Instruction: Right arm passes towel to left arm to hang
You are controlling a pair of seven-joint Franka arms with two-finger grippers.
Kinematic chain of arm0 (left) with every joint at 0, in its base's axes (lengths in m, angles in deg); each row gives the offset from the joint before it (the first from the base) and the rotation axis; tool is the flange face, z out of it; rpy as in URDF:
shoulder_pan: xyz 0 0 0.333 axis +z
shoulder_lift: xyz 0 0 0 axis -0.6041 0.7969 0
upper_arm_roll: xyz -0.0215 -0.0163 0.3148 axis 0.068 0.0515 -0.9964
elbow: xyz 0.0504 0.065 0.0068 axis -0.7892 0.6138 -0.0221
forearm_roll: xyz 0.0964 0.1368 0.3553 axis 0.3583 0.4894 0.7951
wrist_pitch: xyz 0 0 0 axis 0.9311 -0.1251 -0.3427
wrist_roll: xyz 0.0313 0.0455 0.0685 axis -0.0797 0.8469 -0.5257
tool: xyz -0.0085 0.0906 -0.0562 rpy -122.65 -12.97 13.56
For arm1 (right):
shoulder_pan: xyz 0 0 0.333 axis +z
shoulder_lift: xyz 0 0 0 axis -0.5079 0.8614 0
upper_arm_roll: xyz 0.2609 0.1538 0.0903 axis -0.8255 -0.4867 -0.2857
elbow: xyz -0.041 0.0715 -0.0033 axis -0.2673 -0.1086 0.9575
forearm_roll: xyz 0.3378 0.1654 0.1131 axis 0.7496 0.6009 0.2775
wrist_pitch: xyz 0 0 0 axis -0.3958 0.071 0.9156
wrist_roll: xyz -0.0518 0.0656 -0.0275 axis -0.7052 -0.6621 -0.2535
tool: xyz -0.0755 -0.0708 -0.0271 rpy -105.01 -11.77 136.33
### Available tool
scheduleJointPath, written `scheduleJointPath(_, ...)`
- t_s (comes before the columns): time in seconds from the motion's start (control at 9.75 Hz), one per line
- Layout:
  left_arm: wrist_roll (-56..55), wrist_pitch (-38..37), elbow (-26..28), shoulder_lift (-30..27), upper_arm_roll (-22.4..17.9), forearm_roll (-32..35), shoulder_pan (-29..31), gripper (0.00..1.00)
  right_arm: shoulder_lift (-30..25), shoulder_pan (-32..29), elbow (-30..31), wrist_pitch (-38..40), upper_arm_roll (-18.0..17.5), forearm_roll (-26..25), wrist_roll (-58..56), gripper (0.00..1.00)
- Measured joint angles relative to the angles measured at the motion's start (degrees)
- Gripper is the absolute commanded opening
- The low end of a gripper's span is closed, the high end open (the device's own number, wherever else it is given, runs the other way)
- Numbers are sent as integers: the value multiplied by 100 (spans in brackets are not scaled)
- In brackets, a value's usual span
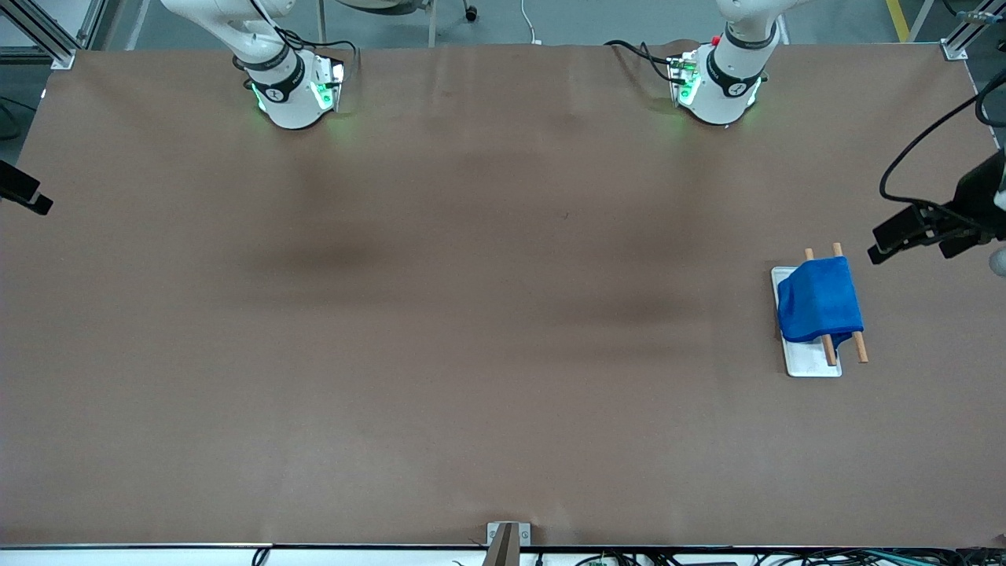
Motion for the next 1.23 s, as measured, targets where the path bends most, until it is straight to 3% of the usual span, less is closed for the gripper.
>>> scheduleJointPath(0.21,321,-147,223,-365,-1021,-10,-995,100,0,0,0,0,-1,0,1,100)
scheduleJointPath(0.41,418,-186,614,-795,-1540,-96,-1529,100,0,-2,-1,0,2,2,1,100)
scheduleJointPath(0.72,415,-326,1241,-1385,-1571,-124,-1628,100,0,-5,-1,4,5,2,1,100)
scheduleJointPath(1.23,427,-462,1317,-1473,-1579,-251,-1627,100,0,-12,-1,6,16,2,1,100)
